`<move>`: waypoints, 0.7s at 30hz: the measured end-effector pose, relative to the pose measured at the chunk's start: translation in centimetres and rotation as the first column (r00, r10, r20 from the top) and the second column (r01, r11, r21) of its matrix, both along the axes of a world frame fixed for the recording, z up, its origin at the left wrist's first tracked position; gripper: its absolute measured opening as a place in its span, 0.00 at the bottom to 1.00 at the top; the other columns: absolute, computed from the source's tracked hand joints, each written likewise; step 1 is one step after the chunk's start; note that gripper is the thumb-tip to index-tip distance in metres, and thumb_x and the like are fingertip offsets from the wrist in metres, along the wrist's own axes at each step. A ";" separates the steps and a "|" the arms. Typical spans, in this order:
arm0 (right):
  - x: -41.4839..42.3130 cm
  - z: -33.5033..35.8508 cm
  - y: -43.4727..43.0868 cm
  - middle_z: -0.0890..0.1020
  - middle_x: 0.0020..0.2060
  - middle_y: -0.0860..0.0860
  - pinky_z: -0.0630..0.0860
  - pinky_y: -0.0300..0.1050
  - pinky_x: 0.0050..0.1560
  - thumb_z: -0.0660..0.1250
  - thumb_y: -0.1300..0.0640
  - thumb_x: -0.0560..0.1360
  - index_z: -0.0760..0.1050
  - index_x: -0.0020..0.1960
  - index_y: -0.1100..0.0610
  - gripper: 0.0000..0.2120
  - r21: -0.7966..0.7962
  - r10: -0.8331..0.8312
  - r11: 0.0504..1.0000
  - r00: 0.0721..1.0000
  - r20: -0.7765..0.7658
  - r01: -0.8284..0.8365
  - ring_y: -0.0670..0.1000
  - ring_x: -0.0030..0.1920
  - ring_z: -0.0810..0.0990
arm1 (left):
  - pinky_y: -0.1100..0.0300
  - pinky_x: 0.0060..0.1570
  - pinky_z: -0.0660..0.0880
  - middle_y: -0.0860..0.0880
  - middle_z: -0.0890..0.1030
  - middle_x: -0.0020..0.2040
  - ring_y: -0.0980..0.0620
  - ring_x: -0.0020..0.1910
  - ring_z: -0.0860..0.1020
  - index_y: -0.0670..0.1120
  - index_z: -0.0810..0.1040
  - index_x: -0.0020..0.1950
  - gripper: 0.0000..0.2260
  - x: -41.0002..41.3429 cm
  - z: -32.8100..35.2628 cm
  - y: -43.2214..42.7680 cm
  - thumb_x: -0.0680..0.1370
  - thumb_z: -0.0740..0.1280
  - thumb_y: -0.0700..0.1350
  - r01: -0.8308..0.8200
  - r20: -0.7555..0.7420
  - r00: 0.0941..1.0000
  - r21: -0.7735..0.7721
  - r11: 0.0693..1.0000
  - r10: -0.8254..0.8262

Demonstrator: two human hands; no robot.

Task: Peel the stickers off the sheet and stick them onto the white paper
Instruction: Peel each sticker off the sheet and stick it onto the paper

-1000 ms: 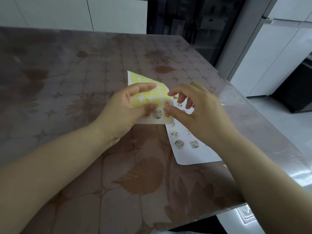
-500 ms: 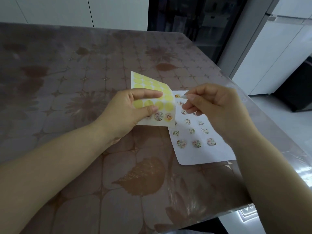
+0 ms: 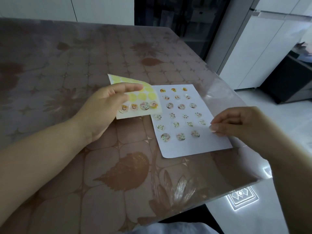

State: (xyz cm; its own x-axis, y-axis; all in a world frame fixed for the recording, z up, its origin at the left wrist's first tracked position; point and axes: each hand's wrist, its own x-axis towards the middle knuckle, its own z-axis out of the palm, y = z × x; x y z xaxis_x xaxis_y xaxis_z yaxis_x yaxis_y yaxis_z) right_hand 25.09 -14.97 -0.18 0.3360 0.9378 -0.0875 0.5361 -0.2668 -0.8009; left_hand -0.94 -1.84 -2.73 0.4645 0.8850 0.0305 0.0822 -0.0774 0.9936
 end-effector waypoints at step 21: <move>0.2 0.1 1.6 0.75 0.32 0.50 0.65 0.42 0.29 0.78 0.47 0.60 0.67 0.50 0.53 0.27 -0.261 -0.031 0.961 0.970 0.239 0.095 0.48 0.31 0.72 | 0.57 0.63 0.74 0.52 0.75 0.66 0.55 0.59 0.79 0.58 0.71 0.66 0.28 0.2 0.5 -0.4 0.79 0.54 0.28 0.071 0.108 0.992 -0.028 0.997 -0.068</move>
State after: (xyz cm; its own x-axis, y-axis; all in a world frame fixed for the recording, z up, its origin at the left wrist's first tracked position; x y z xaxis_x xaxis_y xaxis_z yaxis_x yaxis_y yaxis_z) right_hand 25.33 -13.37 -0.08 0.4345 0.8663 -0.2465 0.6725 -0.4941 -0.5511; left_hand -0.72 -2.24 -2.20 0.5206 0.8520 0.0554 -0.0291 -0.0472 0.9985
